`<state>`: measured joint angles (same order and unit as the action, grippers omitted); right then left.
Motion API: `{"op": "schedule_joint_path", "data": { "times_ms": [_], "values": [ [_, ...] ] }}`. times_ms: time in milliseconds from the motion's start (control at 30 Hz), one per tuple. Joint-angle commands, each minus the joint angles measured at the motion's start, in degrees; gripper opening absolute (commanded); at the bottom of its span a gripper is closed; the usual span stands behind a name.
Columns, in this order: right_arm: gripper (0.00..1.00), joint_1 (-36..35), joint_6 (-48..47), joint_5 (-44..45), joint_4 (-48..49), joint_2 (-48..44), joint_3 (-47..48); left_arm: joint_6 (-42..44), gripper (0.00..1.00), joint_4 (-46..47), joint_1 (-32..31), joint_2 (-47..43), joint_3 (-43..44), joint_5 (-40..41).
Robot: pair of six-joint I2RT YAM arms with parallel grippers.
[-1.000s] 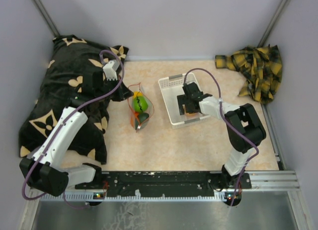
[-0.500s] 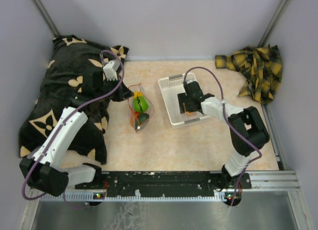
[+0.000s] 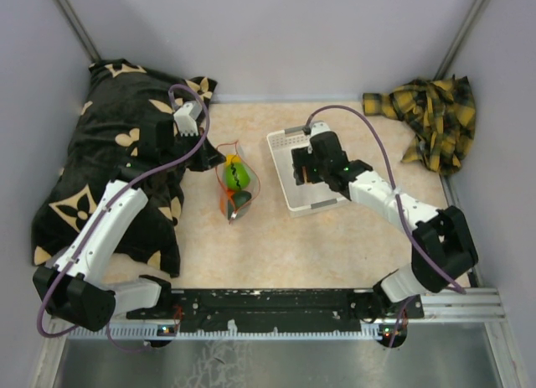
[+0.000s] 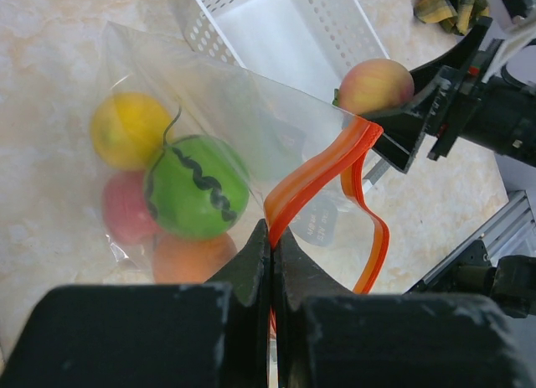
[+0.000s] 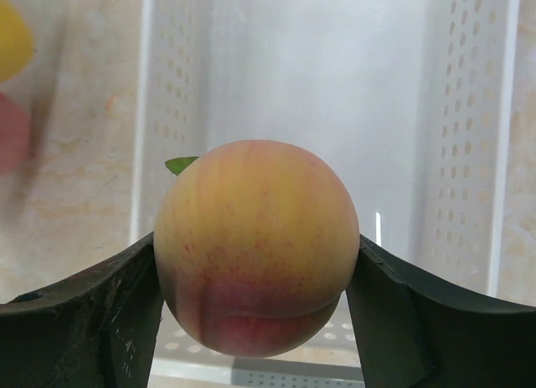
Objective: Place the food in the zip-top bag and seal the zipper
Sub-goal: Pick up the fake fruit from the bin, then place the fake fruit in the zipper food storage bag.
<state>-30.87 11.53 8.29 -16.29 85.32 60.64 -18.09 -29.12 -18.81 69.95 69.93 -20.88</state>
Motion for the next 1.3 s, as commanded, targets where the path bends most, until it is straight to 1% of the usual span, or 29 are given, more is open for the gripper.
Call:
{"op": "schedule_joint_path", "data": {
  "times_ms": [0,133,333,500,633,733,867,1067,1167,1267],
  "values": [
    [0.55,-2.5,-0.3,-1.1,0.1,-5.9,1.8,0.1,0.00,2.1,0.5,-0.4,0.4,-1.3],
    [0.55,-4.9,-0.2,-1.1,-0.6,-9.2,2.5,0.0,0.00,2.1,0.5,-0.3,0.3,-1.4],
    [0.55,-9.6,-0.1,-3.1,0.8,-14.1,2.9,-0.1,0.00,2.1,0.4,-0.2,0.4,-1.4],
    [0.55,-12.9,0.1,-8.2,4.4,-16.7,2.9,-0.2,0.00,2.1,0.4,0.0,0.2,-1.4],
    [0.55,-16.4,0.2,-9.6,7.2,-17.1,3.6,-0.2,0.00,2.1,0.4,0.2,0.2,-1.6],
    [0.55,-18.4,0.4,-12.3,10.2,-15.9,4.3,-0.3,0.00,2.1,0.4,0.2,0.3,-1.6],
    [0.55,-21.0,1.0,-13.3,13.8,-12.3,5.9,-0.2,0.00,2.1,0.4,0.2,0.2,-1.5],
    [0.55,-22.6,1.7,-15.0,16.3,-6.8,9.2,-0.2,0.00,2.1,0.4,0.2,0.3,-1.9],
    [0.55,-22.7,1.8,-12.2,15.7,-4.6,10.5,-0.2,0.00,2.1,0.4,0.0,0.3,-1.9],
    [0.57,-22.6,1.1,-7.4,13.8,-2.5,11.9,-0.2,0.00,2.2,0.4,-0.1,0.2,-2.0]
  ]
}}
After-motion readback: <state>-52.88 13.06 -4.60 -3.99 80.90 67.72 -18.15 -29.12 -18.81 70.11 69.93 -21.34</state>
